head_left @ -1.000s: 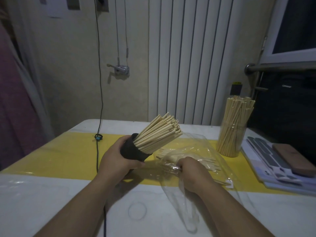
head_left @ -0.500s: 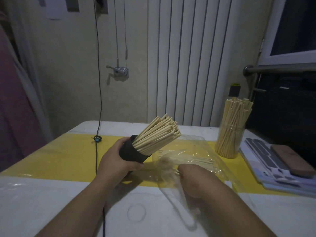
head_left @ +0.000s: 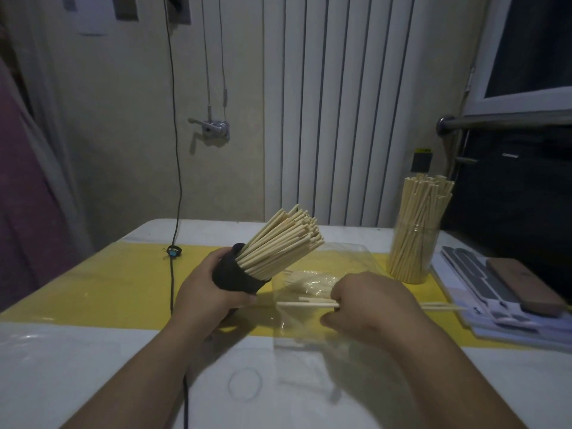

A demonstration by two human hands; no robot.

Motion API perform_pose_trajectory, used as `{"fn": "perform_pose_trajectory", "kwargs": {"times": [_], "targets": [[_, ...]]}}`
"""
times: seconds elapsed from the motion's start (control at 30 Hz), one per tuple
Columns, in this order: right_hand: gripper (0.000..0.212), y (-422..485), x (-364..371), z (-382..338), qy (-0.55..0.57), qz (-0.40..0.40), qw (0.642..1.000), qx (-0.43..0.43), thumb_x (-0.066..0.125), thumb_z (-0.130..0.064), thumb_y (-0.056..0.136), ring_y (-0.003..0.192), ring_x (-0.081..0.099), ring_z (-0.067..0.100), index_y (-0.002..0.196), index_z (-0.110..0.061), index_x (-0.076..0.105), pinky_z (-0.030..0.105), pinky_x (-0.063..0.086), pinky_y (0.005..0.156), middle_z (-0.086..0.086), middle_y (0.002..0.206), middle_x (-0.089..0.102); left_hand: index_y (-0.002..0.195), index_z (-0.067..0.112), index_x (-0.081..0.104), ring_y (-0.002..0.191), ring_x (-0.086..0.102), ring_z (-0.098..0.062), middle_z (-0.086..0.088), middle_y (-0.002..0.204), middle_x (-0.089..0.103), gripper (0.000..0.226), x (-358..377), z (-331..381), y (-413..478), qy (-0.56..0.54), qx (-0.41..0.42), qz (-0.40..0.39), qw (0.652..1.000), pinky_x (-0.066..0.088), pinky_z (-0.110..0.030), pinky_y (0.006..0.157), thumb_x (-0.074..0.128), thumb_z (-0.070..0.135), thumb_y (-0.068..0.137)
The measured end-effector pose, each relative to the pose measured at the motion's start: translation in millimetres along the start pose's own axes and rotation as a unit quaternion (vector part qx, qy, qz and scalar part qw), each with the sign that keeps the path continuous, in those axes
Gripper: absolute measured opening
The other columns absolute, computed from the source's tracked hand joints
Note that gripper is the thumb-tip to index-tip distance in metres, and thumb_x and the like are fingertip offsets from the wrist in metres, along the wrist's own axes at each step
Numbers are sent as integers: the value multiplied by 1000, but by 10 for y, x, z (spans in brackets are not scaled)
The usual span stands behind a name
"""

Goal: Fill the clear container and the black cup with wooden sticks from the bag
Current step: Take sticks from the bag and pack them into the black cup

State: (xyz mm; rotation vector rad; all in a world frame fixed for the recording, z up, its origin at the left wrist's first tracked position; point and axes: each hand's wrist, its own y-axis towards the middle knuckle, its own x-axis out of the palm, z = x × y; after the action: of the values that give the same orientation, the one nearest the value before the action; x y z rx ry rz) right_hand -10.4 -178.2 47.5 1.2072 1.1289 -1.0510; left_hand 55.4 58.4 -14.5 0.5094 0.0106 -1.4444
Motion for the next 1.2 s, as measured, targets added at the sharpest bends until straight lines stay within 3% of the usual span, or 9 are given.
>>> {"fn": "perform_pose_trajectory", "kwargs": {"times": [0.3,0.43,0.53,0.63,0.73,0.87,0.97,1.1,1.2], "targets": [[39,-34,-133,-81,-17,238,969,-67,39,-51,74,57,45,24,57,-16,37,24,12,47,-1,53,44,117,47,54,107,59,-10,20,112,63,80,3,-6,4,3,5,1,1000,48,-24,72,93,8,58],[42,28,4,-25,61,461,873,-146,48,-37,90,41,41,22,51,-21,50,22,13,51,-2,46,47,116,47,53,108,59,-14,20,112,62,80,6,-10,4,2,6,-2,1000,49,-26,73,92,8,59],[47,39,70,-9,139,573,780,-209,45,-25,102,50,40,22,57,-11,50,30,28,51,7,55,47,121,42,55,107,59,-15,17,113,63,81,4,-9,3,1,7,-7,1000,49,-26,73,92,6,58],[49,30,67,-18,166,615,748,-187,41,-25,104,68,50,27,64,-3,61,38,39,61,14,72,57,116,44,57,103,61,-11,18,109,64,81,-1,1,7,-8,6,-19,1000,51,-29,72,92,5,54],[53,8,50,-51,195,619,742,-169,39,-31,106,70,46,21,75,1,69,33,39,58,14,76,52,108,49,59,98,63,-9,22,100,67,80,2,9,5,-6,7,-23,1000,55,-33,73,89,14,43],[40,3,41,-87,278,608,730,-144,51,-27,102,79,50,6,91,4,74,7,38,74,12,83,59,109,50,60,97,65,-10,27,98,67,82,16,31,-1,-6,14,-24,1000,58,-39,78,84,22,35],[26,11,34,-107,365,578,716,-142,59,-19,97,82,58,2,89,-1,75,8,40,76,7,83,67,107,53,60,95,66,-8,26,98,68,82,21,55,-16,-3,24,-28,999,58,-38,77,83,20,36],[32,-22,-13,-193,524,446,721,-83,60,-31,97,67,63,6,70,-20,73,11,43,68,-4,65,65,105,53,61,96,66,-6,26,99,69,81,36,65,-30,9,32,-31,999,57,-36,77,83,19,35],[26,-36,-15,-229,588,365,720,-51,62,-35,91,66,64,4,68,-24,70,13,46,64,-7,68,68,103,54,60,97,65,-6,28,99,68,80,46,57,-30,25,43,-30,998,57,-33,77,83,22,34]]}}
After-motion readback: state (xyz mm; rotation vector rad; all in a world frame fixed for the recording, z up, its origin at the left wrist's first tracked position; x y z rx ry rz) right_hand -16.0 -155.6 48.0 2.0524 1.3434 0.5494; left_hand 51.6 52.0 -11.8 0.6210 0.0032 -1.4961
